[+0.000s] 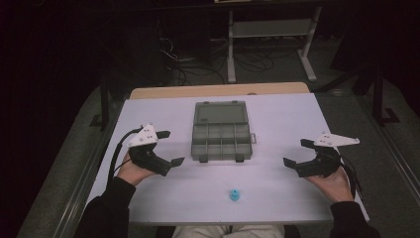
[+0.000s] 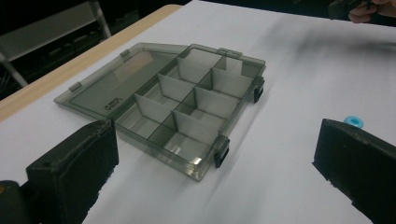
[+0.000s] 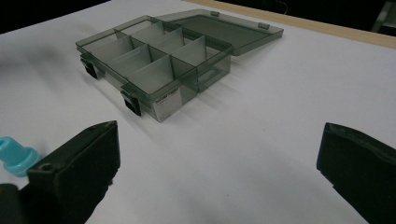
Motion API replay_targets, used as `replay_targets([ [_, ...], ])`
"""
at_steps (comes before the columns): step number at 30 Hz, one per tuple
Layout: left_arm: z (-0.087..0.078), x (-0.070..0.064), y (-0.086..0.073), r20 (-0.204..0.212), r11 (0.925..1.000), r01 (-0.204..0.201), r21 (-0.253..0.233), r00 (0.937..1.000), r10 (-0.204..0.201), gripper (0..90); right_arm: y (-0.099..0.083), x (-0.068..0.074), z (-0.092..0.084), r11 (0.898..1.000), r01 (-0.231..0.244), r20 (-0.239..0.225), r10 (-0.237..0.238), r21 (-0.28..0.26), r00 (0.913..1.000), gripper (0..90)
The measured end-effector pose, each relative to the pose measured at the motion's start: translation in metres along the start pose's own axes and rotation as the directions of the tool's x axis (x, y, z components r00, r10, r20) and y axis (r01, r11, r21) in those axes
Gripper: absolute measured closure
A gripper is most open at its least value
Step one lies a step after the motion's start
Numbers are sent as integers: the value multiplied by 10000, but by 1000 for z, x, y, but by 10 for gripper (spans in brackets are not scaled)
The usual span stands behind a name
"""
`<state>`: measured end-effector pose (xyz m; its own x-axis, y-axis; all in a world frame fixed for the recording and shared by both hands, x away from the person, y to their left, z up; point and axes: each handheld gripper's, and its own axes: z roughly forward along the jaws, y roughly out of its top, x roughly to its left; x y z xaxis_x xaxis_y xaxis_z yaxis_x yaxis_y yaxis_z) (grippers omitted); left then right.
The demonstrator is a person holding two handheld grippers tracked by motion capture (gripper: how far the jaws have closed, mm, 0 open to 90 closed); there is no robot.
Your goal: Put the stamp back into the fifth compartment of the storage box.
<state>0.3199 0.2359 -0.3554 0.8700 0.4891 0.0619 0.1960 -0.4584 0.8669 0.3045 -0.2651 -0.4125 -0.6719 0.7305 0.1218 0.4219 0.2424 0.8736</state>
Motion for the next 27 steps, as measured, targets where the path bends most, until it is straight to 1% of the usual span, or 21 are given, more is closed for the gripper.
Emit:
replay_targets([
  [2,4,-3,2,110,9999,-103,86,9999,102,0,0,0,0,10000,11,-3,-11,2,10000,0],
  [5,6,-5,3,192,9999,-139,95,9997,137,0,0,0,0,10000,12,3,-12,-12,10000,0],
  [6,9,-6,4,284,9998,-174,129,9995,170,0,0,0,0,10000,12,4,-12,-12,10000,0],
  [9,12,-7,5,472,9999,-78,137,9989,72,0,0,0,-1,10000,5,-8,-5,-21,10000,0],
  [13,17,-11,9,741,9999,-114,119,9972,105,0,0,0,0,10000,11,-101,-11,-50,9999,0],
  [22,29,-16,10,958,9984,-339,454,9950,294,0,0,1,0,10000,19,-121,-20,-27,9999,0],
  [27,33,-19,10,1071,9981,-379,489,9937,325,0,0,1,0,10000,35,-124,-35,-15,9999,0],
])
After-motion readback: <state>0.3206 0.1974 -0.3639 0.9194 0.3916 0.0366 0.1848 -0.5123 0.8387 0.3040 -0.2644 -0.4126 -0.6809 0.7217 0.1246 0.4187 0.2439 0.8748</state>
